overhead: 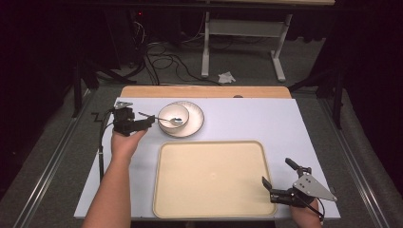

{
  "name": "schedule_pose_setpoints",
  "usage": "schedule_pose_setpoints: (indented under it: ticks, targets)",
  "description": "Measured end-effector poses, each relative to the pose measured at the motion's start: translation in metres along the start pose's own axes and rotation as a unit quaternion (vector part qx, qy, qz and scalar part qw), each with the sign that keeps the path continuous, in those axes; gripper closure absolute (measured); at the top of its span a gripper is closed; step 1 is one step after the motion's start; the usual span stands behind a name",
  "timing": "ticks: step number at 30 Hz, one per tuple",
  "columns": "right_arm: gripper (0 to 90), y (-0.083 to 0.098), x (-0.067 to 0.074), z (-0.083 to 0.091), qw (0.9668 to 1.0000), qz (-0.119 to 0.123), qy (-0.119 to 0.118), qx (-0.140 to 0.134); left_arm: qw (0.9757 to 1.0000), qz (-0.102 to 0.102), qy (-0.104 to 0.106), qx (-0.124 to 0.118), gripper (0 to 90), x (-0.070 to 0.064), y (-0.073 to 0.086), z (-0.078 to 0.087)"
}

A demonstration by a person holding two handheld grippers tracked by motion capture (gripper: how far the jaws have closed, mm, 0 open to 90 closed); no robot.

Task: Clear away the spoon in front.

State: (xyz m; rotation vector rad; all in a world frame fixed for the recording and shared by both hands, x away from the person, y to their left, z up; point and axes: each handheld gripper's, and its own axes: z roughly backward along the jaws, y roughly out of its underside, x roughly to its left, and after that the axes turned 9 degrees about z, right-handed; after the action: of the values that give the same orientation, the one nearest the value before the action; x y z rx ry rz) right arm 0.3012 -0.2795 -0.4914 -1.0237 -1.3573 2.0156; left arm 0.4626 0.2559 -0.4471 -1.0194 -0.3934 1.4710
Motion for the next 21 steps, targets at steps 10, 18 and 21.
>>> schedule_pose_setpoints:
  ticks: [10,18,21]
  targets:
    - [0.5,0.001,0.000,0.000,1.0000,-0.002,0.001,-0.001,0.9986,0.042,0.010,-0.030,48.2,0.007,-0.006,0.005]
    - [0.5,0.001,0.000,0.000,1.0000,-0.009,0.003,0.000,0.9978,0.053,0.013,-0.038,75.2,0.008,-0.007,0.009]
    - [0.5,0.001,0.000,0.000,0.9999,-0.009,0.003,-0.003,0.9974,0.051,0.024,-0.044,81.7,0.007,-0.007,0.011]
